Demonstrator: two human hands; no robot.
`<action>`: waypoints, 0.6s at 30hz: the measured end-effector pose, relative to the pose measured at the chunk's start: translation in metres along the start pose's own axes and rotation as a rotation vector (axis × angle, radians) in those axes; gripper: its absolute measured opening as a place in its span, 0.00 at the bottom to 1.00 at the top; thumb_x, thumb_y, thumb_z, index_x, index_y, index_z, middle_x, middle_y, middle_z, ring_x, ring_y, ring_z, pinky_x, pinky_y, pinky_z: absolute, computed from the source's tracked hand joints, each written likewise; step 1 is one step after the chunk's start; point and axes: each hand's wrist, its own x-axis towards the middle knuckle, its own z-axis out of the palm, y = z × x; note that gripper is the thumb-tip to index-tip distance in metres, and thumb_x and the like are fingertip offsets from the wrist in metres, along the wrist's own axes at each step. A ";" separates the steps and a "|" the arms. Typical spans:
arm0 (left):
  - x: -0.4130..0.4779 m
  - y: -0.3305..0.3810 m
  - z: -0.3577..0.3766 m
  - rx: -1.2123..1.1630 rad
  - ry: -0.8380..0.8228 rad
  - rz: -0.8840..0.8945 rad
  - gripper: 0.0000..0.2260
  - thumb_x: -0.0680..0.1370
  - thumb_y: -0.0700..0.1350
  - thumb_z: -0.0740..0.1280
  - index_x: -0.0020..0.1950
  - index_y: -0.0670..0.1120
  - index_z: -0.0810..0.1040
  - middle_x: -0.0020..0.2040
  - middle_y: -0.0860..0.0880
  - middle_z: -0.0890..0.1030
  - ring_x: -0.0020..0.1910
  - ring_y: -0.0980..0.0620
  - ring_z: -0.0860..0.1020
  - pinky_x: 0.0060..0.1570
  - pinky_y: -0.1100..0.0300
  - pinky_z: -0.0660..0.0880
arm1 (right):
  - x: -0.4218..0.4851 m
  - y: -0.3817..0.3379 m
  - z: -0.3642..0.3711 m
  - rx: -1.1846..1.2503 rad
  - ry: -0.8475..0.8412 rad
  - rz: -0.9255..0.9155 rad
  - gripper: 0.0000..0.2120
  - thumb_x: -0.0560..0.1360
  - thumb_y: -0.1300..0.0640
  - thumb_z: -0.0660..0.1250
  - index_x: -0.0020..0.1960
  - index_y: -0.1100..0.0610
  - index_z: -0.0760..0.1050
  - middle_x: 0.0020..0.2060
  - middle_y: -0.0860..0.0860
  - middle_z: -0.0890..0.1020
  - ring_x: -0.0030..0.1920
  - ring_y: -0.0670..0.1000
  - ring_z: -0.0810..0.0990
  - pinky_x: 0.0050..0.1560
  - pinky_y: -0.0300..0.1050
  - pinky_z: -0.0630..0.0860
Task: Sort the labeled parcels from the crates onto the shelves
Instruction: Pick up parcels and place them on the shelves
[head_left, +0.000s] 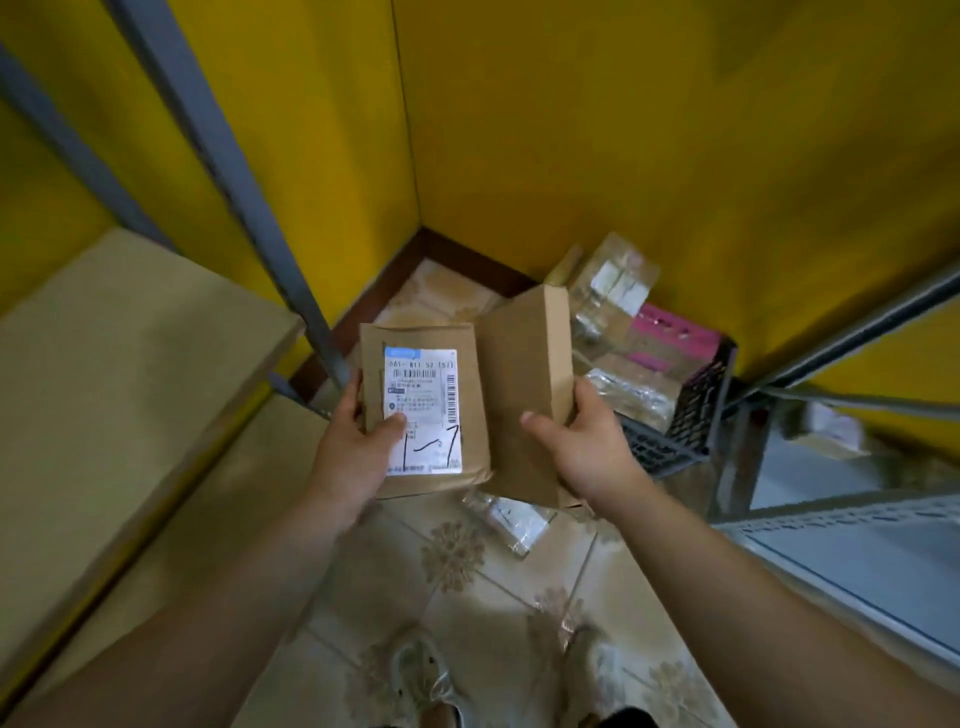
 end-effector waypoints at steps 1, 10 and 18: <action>-0.012 0.023 -0.004 -0.010 -0.003 0.029 0.27 0.79 0.39 0.66 0.74 0.58 0.64 0.55 0.57 0.81 0.52 0.57 0.80 0.52 0.56 0.78 | -0.013 -0.018 -0.007 0.034 -0.018 -0.039 0.27 0.74 0.54 0.73 0.70 0.47 0.67 0.57 0.47 0.79 0.56 0.51 0.79 0.60 0.54 0.77; -0.127 0.153 0.012 -0.038 0.082 0.323 0.27 0.79 0.42 0.66 0.75 0.59 0.62 0.61 0.53 0.79 0.55 0.50 0.80 0.55 0.49 0.78 | -0.114 -0.121 -0.082 0.084 -0.075 -0.344 0.20 0.83 0.45 0.58 0.74 0.45 0.65 0.56 0.38 0.74 0.60 0.42 0.74 0.63 0.40 0.67; -0.210 0.200 0.019 -0.098 0.099 0.409 0.24 0.80 0.44 0.65 0.74 0.59 0.64 0.58 0.55 0.80 0.48 0.55 0.83 0.41 0.58 0.81 | -0.164 -0.145 -0.142 0.101 -0.051 -0.431 0.35 0.72 0.27 0.58 0.73 0.45 0.68 0.69 0.47 0.72 0.67 0.50 0.73 0.68 0.55 0.71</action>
